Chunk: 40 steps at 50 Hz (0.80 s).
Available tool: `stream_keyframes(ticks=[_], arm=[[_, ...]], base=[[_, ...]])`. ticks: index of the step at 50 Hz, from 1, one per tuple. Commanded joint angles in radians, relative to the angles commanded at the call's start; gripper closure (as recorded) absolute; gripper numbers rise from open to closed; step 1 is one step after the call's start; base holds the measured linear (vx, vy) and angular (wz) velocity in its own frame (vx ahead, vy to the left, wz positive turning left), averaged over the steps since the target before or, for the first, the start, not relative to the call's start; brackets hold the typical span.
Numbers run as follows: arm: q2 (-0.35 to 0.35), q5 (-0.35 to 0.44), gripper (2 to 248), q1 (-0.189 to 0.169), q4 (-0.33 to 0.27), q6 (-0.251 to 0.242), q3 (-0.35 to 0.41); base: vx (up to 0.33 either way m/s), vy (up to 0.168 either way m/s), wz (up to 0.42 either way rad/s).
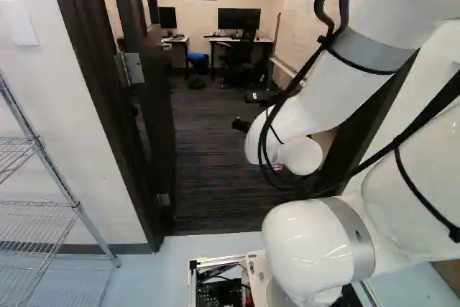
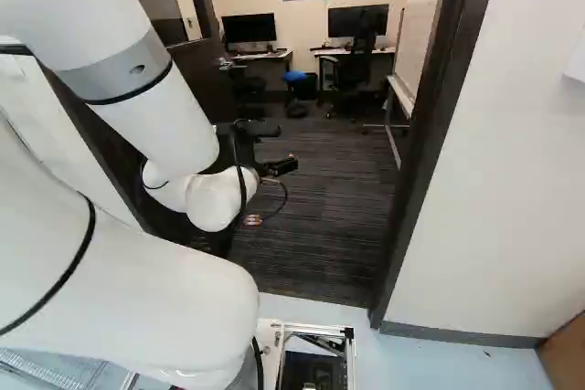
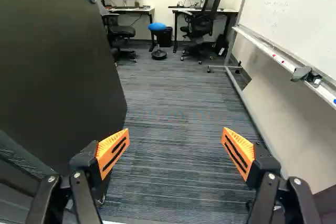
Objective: Open the door and move inside
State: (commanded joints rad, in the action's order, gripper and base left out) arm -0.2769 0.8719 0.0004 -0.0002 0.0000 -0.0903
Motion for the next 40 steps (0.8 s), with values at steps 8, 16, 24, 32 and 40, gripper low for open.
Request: stream_keyframes(ticks=[8, 16, 24, 32, 40], arm=[[-0.002, 0.001, 3, 0.0, 0.0, 0.0, 0.003], [-0.002, 0.001, 3, 0.0, 0.0, 0.0, 0.003], [-0.002, 0.001, 3, 0.0, 0.0, 0.0, 0.003], [-0.002, 0.001, 3, 0.0, 0.0, 0.0, 0.003], [-0.002, 0.001, 3, 0.0, 0.0, 0.0, 0.003]], base=[[0.0, 0.0, 0.0], [0.0, 0.0, 0.0], [0.0, 0.0, 0.0], [-0.01, -0.001, 0.019], [0.016, 0.0, -0.002]])
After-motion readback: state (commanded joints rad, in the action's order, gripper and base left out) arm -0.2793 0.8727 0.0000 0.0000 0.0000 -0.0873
